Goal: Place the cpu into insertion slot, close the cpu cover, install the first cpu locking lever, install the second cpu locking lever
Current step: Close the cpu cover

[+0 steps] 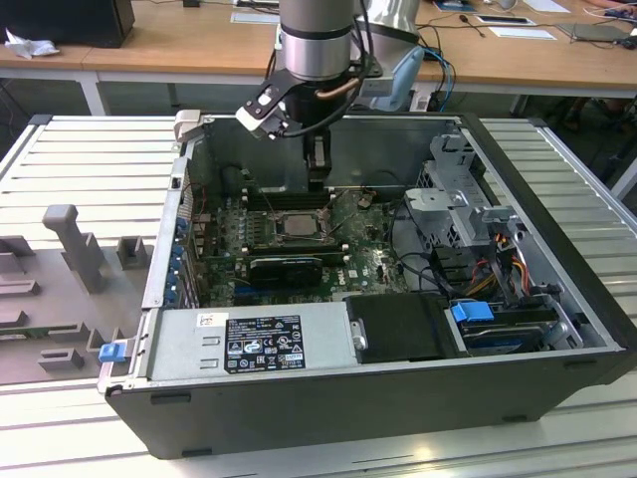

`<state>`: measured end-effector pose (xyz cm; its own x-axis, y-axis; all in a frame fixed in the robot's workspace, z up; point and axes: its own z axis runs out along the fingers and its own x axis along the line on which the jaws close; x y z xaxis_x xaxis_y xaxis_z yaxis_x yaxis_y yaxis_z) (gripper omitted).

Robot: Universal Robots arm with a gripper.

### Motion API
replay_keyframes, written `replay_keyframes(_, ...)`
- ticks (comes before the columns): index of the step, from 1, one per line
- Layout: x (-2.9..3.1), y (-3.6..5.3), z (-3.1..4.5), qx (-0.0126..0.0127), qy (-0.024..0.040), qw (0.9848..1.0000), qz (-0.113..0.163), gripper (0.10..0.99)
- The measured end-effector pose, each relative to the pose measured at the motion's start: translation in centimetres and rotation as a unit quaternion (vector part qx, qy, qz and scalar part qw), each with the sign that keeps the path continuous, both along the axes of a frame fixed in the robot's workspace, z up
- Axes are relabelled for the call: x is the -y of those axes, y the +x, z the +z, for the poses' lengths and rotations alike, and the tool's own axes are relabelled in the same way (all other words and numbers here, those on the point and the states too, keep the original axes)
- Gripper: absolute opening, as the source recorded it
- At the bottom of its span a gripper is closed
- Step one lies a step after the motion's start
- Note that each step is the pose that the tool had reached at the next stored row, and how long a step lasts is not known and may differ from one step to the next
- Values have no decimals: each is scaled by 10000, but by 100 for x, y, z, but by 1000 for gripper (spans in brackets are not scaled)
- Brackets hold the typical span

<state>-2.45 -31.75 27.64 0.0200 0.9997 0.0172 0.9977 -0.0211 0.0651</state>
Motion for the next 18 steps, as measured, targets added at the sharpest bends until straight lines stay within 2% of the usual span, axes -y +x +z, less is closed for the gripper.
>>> replay_keyframes(10,0,254,0,0,0,10000,0,106)
replay_keyframes(18,0,321,0,0,0,10000,1,106)
